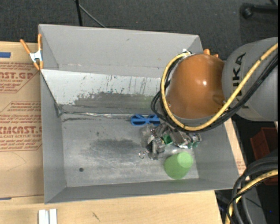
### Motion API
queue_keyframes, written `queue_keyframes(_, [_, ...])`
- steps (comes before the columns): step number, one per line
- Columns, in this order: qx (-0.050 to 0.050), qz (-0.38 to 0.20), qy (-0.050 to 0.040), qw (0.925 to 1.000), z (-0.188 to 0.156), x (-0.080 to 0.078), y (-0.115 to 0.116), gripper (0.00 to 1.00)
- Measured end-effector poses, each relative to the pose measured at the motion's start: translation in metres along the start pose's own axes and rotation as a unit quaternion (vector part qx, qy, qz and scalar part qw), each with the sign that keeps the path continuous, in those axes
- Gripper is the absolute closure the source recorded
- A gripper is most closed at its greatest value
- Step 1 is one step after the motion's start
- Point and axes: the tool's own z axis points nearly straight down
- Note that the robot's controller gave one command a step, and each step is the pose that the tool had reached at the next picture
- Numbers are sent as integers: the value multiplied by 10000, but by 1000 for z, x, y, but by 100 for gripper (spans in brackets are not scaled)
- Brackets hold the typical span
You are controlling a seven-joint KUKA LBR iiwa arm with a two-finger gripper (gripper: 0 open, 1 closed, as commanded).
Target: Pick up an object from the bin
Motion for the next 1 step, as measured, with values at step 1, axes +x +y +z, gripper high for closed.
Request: queue_keyframes(1, [-12,1,35,10000,0,-1,1,100])
